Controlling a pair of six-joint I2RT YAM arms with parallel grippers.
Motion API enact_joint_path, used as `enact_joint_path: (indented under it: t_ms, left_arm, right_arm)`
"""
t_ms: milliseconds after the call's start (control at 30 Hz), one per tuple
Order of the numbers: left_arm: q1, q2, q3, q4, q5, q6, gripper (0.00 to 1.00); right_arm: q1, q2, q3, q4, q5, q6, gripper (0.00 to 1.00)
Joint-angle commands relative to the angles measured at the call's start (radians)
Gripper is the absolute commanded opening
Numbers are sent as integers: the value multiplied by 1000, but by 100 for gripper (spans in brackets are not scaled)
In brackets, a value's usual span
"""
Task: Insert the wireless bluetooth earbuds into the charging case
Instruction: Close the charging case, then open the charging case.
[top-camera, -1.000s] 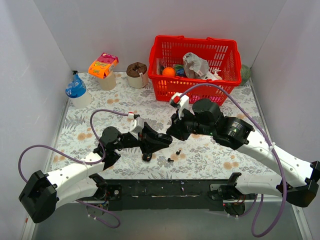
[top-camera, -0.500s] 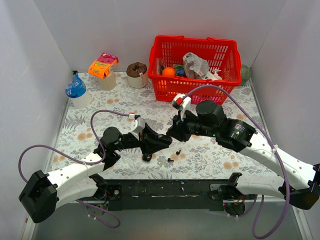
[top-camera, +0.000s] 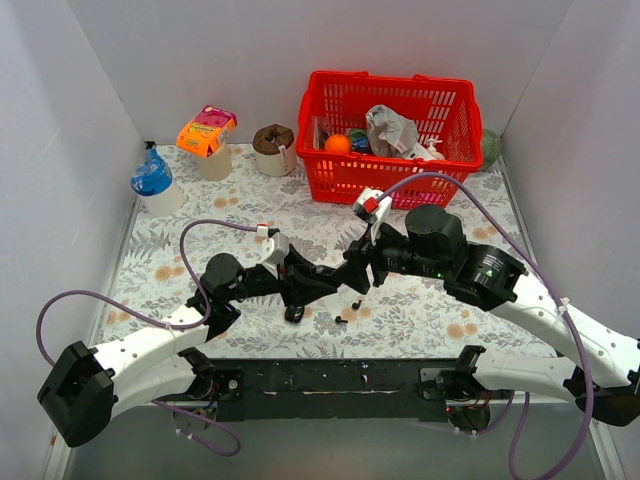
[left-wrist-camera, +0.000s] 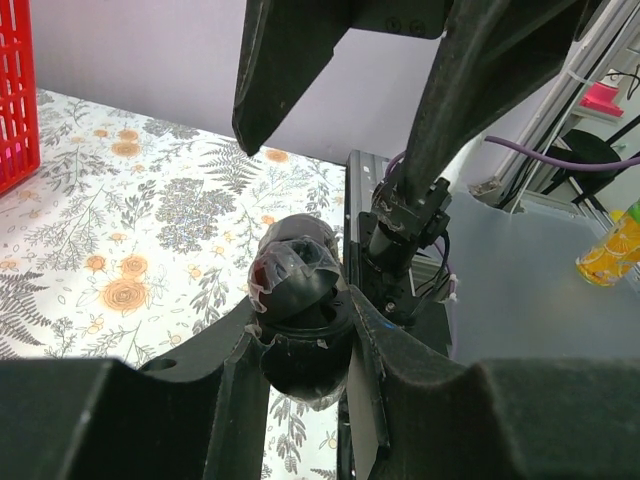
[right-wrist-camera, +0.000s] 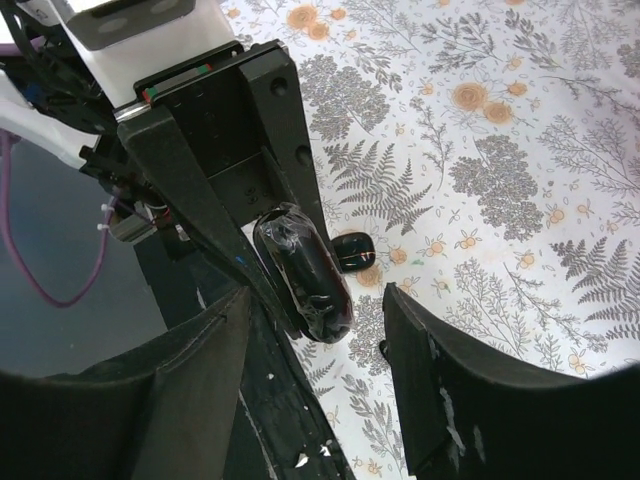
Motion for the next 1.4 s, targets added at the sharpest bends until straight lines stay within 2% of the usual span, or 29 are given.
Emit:
enact_joint_path:
  t_ms: [0, 167, 533, 1033, 1100, 1233, 1367]
  left_arm:
    - [2, -36, -7, 18, 14, 2, 0]
    - [2, -38, 2, 12, 33, 2, 0]
    - [2, -61, -4, -15, 68, 34, 0]
    - [0, -89, -30, -7, 82, 51, 0]
    - [0, -101, -47, 4, 88, 60, 0]
    - [0, -141, -90, 62, 109, 101, 0]
    - [0, -147, -101, 75, 166, 152, 0]
  right_arm:
    - [6, 27, 36, -1, -66, -30, 64]
    - [6, 57, 47, -35, -78, -44, 64]
    - [6, 62, 53, -32, 22, -21, 64]
    - [5, 51, 63, -11, 10, 5, 64]
    - [3, 34, 59, 5, -10, 3, 64]
    - [3, -3, 62, 59, -146, -19, 66]
    - [5, 5, 118, -4, -219, -72, 68]
